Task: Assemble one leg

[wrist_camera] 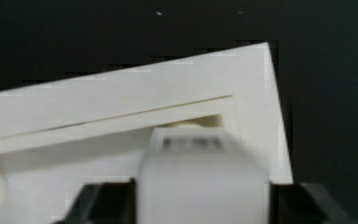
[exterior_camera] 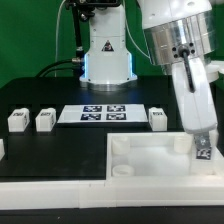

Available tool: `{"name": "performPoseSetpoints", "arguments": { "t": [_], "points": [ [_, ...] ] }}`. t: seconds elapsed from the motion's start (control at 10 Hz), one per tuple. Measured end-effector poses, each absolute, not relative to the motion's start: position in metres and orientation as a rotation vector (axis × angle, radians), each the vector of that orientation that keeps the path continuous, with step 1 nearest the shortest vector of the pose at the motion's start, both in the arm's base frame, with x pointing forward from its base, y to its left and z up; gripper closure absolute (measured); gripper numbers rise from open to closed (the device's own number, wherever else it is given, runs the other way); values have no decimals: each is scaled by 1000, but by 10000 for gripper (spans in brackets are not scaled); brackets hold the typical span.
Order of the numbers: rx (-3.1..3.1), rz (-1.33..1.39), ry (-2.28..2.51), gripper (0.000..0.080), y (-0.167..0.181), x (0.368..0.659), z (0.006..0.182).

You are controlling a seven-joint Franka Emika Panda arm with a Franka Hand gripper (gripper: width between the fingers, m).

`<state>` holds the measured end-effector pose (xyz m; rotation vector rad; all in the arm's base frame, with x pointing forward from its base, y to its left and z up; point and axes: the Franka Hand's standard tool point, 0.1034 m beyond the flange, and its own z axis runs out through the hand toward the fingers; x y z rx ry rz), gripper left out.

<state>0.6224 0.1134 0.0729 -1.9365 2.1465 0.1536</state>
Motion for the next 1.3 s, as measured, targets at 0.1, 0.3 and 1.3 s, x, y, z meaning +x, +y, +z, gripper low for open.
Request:
{"name": "performPoseSetpoints", "arguments": {
  "t": [0.1, 0.3, 1.3],
  "points": [
    [-2061, 151, 2044, 317, 115, 622, 70],
    [-2367, 88, 1691, 187, 116, 623, 68],
    [-2921, 3, 652, 263, 111, 624, 72]
  ]
}}
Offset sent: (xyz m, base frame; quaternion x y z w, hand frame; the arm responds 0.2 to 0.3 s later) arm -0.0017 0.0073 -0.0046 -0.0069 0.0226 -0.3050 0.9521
